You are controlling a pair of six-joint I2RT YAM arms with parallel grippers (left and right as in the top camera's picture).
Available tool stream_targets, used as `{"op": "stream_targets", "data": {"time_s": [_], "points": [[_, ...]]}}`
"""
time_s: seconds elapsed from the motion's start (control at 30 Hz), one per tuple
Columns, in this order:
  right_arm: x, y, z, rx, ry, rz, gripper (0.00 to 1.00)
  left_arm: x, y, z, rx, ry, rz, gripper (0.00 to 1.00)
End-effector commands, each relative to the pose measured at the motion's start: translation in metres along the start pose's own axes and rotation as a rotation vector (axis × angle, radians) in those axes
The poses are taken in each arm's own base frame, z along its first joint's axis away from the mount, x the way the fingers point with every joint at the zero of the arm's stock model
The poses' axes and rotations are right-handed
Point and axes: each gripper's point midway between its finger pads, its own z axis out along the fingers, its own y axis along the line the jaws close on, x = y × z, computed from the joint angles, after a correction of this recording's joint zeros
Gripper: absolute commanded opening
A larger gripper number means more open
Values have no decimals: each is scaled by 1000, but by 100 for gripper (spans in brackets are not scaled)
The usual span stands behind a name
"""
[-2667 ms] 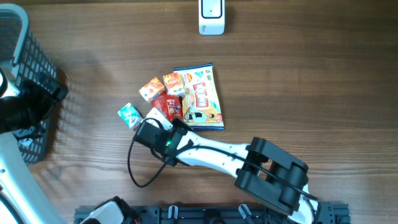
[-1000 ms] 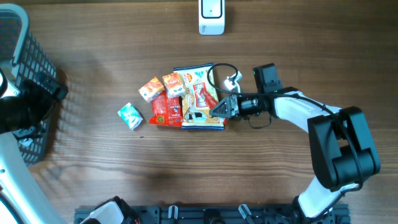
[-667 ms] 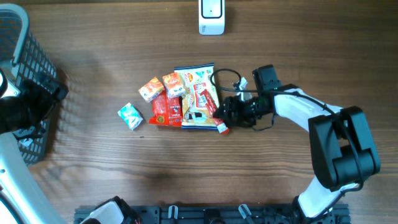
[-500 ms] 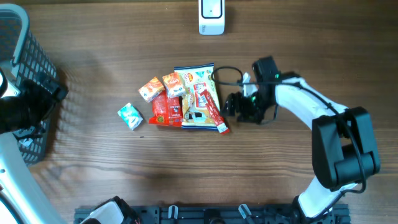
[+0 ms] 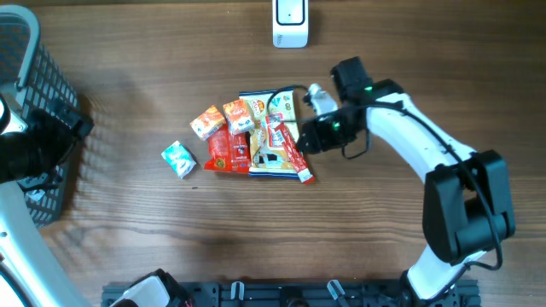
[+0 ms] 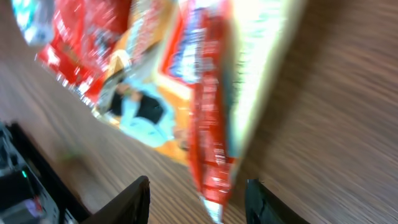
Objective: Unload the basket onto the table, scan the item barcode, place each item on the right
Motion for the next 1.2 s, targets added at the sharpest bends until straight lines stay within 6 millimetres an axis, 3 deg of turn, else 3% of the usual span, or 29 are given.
{"op": "stream_targets", "data": {"time_s": [0.0,0.17,0.47,0.7,0.93,1.17], "points": [[0,14,19,28,29,-158,49,-1,1,0,-3,-3,1,100],[-6,6,25,158,17,-158,50,-1,1,0,-3,-3,1,100],[-2,-2,34,168,2,-164,53,-1,1,0,-3,-3,1,100],[-1,3,40,120,1,-164,53,-1,1,0,-3,-3,1,100],[12,-11,63,121,72,-128,52,-1,1,0,-3,-3,1,100],[15,-11,68,102,87,-92,22,-1,1,0,-3,-3,1,100]]}}
